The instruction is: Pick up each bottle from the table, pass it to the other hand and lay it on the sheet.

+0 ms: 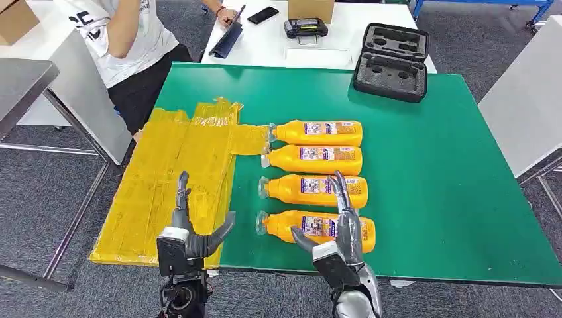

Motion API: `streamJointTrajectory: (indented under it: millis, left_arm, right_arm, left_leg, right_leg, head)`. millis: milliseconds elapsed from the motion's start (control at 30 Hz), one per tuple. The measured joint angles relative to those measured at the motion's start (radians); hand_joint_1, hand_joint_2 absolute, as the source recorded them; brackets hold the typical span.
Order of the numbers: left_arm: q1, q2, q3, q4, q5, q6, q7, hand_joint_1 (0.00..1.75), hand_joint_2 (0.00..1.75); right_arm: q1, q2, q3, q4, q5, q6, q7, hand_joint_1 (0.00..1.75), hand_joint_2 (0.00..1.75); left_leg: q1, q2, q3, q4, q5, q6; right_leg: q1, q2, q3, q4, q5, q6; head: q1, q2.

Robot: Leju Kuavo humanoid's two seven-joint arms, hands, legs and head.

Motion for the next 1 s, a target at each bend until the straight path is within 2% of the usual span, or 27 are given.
streamJointTrajectory:
  millis: [167,333,600,833,1000]
  left_arm:
    - [-0.006,-0.008,0.007,0.000,0.004,-0.012,-0.002,0.00,1.75]
    - [-0.002,-0.008,0.016,-0.007,0.013,-0.014,-0.002,0.00,1.75]
    - [0.005,-0.010,0.031,-0.036,0.016,-0.005,0.002,0.00,1.75]
    - [0.014,-0.010,0.034,-0.055,0.012,-0.007,0.005,0.00,1.75]
    - [0.017,-0.010,0.037,-0.061,-0.008,-0.006,0.004,0.00,1.75]
  right_arm:
    - [-0.025,-0.052,0.014,-0.007,0.132,0.091,0.150,0.00,1.75]
    - [-0.061,-0.098,0.029,-0.005,0.181,0.200,0.241,0.00,1.75]
    - [-0.138,-0.134,0.066,0.036,0.184,0.316,0.313,0.00,1.75]
    - [-0.162,-0.172,0.105,0.055,0.204,0.332,0.337,0.00,1.75]
    - [-0.167,-0.208,0.137,0.054,0.265,0.331,0.392,0.00,1.75]
  left_leg:
    - [0.000,0.000,0.000,0.000,0.000,0.000]
    - [0.000,0.000,0.000,0.000,0.000,0.000]
    - [0.000,0.000,0.000,0.000,0.000,0.000]
    - [0.000,0.000,-0.001,0.000,0.000,0.000]
    - [0.000,-0.001,-0.001,0.000,0.000,0.000]
  right_leg:
    - [0.000,0.000,0.000,0.000,0.000,0.000]
    - [0.000,0.000,0.000,0.000,0.000,0.000]
    - [0.000,0.000,0.000,0.000,0.000,0.000]
    - [0.000,0.000,0.000,0.000,0.000,0.000]
    - [0.000,0.000,0.000,0.000,0.000,0.000]
  head:
    - [0.000,0.000]
    - [0.000,0.000]
    - [0.000,0.000]
    - [0.000,0.000]
    - [0.000,0.000]
